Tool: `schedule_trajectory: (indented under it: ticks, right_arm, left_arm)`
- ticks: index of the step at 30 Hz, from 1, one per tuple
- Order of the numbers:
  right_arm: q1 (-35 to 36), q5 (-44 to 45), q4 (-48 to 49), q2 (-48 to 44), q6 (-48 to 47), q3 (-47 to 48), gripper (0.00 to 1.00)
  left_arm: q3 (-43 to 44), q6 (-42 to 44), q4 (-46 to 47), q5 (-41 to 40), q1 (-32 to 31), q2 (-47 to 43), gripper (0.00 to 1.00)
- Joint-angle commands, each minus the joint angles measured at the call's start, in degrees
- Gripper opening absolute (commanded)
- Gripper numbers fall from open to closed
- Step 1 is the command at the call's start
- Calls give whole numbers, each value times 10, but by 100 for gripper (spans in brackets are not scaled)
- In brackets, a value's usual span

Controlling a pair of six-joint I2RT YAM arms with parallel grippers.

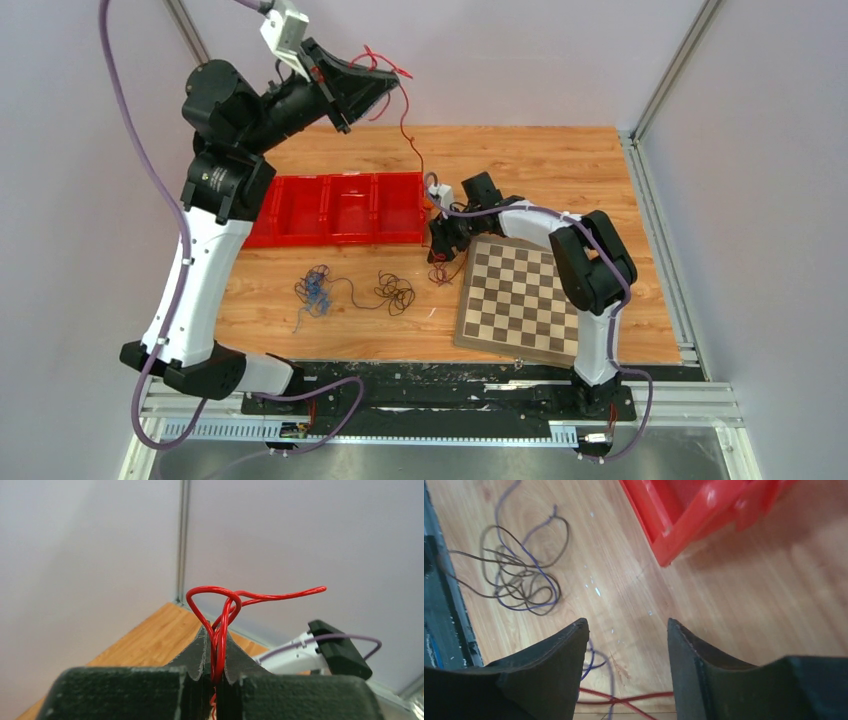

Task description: Untangle the cables

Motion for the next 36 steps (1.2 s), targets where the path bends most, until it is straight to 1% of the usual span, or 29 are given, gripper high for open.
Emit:
schedule_trajectory:
  ticks: [1,6,9,11,16,22,26,30,34,36]
  right_arm:
    - [5,41,0,19,-2,-12,56]
    - [11,86,-43,31,-26,-15,53]
    - [14,114,-53,34,-34,-22,52]
    - [14,118,-63,37,-32,-19,53]
    - [14,139,-71,39,-31,-13,51]
    - [3,149,-109,51,-34,-9,51]
    - [-9,147,-123,52,-35,-7,50]
    - [-18,139,-133,55,-34,-6,50]
    - [-25,133,-138,48,-45,-11,50]
    - [-33,104,-142,37,-57,-16,51]
  left_arm:
    - [97,-11,27,-73,26,7,0]
    - [162,38,31,-121,30,25,0]
    - [185,67,29,-170,31,36,0]
    - [200,75,31,-189,34,44,0]
    - [225,102,34,-209,40,60,0]
    - [293,187,30,-304,56,82,0]
    - [284,236,50,-348,61,74,0]
    - [283,264,57,-375,63,73,0]
    - [278,277,54,-393,62,70,0]
    - [272,269,39,-387,62,69,0]
